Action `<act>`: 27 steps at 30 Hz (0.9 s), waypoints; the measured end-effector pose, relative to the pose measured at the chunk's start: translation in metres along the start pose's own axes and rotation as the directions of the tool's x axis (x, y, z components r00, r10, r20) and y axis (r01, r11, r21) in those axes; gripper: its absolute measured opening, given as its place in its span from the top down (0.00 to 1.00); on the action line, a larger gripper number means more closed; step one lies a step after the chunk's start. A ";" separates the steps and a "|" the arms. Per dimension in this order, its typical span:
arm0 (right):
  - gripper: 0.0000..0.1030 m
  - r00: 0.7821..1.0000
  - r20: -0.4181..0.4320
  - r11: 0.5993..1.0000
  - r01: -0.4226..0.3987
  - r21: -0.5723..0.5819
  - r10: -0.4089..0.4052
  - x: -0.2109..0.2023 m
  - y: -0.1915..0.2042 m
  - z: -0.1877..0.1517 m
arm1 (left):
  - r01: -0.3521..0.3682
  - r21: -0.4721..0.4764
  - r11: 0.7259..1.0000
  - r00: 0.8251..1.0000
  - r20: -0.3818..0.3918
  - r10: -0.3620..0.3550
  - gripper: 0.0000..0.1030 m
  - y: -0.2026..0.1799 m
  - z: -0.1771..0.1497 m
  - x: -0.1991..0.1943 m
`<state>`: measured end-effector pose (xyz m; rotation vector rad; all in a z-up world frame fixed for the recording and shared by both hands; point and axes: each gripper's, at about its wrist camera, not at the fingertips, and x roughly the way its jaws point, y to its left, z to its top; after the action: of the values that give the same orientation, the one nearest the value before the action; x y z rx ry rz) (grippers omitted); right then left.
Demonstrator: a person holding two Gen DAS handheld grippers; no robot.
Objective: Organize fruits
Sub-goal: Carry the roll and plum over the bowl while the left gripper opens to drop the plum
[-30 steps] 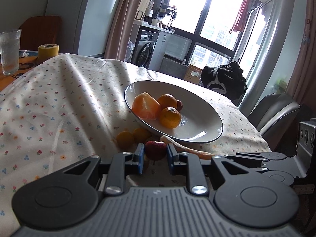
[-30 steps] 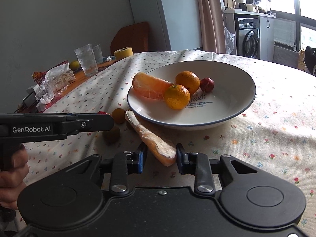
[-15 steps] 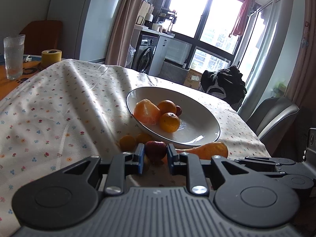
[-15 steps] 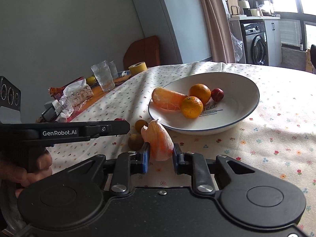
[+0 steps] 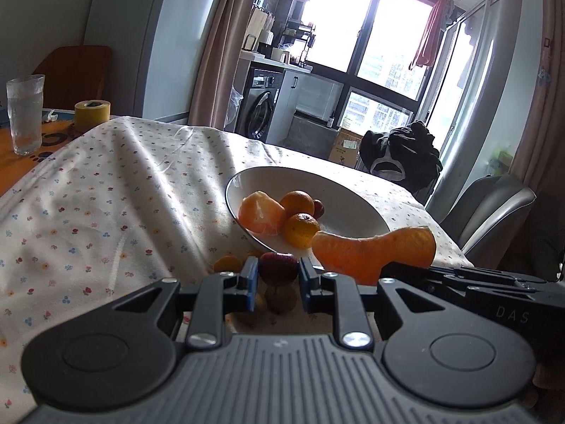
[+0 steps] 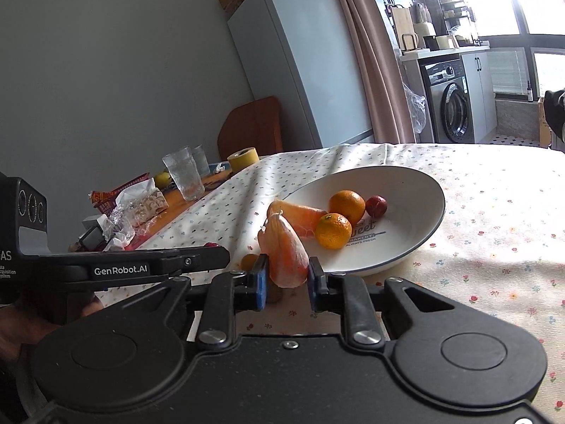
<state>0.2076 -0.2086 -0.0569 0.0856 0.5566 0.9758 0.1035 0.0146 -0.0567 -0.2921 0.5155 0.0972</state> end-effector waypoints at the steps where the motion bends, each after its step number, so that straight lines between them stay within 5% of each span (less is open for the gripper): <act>1: 0.80 1.000 0.008 1.000 0.004 0.000 -0.004 -0.002 0.000 0.001 | -0.001 0.002 1.000 1.000 0.001 0.001 0.78 0.000 0.001 0.000; 27: 0.80 0.988 0.067 0.989 0.132 0.073 -0.137 0.005 -0.047 0.016 | 0.008 0.004 1.000 1.000 -0.002 -0.008 0.78 -0.014 0.027 0.052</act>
<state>0.2534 -0.2285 -0.0606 0.1417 0.5228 0.8188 0.1640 0.0103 -0.0567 -0.2902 0.5169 0.0881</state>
